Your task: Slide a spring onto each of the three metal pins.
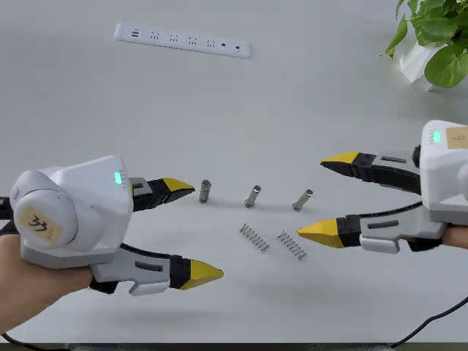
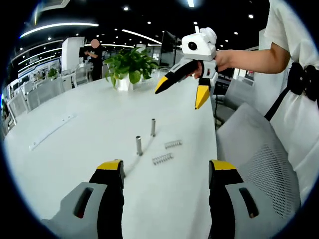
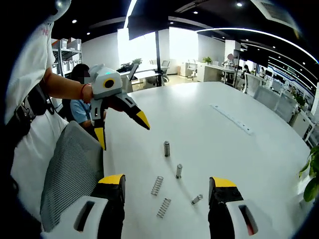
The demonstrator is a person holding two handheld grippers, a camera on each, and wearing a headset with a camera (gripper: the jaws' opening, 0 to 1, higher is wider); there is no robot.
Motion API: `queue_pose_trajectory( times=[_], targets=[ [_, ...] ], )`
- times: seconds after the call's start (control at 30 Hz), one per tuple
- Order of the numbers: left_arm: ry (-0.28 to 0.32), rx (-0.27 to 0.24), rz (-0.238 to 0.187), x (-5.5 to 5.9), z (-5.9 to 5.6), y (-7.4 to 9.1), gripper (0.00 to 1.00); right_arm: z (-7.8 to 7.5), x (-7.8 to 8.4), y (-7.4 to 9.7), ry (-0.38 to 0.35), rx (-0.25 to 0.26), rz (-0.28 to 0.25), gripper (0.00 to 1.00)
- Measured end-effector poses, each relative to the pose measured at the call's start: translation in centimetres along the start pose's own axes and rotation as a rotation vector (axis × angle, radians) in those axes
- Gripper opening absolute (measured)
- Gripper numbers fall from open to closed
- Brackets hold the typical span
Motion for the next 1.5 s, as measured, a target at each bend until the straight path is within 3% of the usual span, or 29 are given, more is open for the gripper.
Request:
queue_pose_trajectory(
  times=[0.33,0.4,0.53,0.7,0.9,0.97,1.0,1.1,1.2,1.5],
  targets=[
    [-0.127,0.053,0.127,0.5,-0.1,-2.4,0.61,0.2,3.6,2.4,-0.068,0.010,-0.046,0.81],
    [-0.166,0.067,0.146,0.5,-0.3,-3.1,0.59,0.2,4.0,2.7,-0.078,0.010,-0.056,0.81],
    [-0.277,0.083,0.232,1.1,-0.2,-4.7,0.54,0.0,4.9,3.3,-0.095,0.015,-0.075,0.82],
    [-0.321,0.118,0.273,1.4,-0.6,-6.8,0.48,-0.2,6.2,3.8,-0.108,0.012,-0.089,0.87],
    [-0.379,0.127,0.326,1.7,-0.3,-8.5,0.44,-0.4,7.7,3.9,-0.100,0.005,-0.077,0.91],
    [-0.434,0.115,0.380,2.1,0.0,-8.8,0.41,-0.5,8.1,4.0,-0.109,0.008,-0.072,0.90],
    [-0.437,0.108,0.396,2.3,0.0,-9.0,0.39,-0.5,8.0,4.0,-0.112,0.008,-0.078,0.90],
    [-0.427,0.139,0.387,2.2,-0.7,-9.9,0.39,-0.5,8.0,3.9,-0.122,0.013,-0.094,0.89],
    [-0.476,0.138,0.415,2.4,-0.6,-10.3,0.35,-0.5,8.0,3.9,-0.126,0.017,-0.104,0.88],
    [-0.445,0.140,0.463,3.0,-0.2,-11.5,0.30,-0.7,8.5,4.0,-0.147,0.032,-0.115,0.85]
  ],
)
Point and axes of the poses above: the centre of the closed fingertips' face, and the gripper's own axes: y roughly backward along the fingers, z roughly to its left, x roughly out of its underside, the point moved 4 cm from there along y, roughly backward along the fingers, and after that the axes turned 5 degrees about -y, right-handed, at the moved point
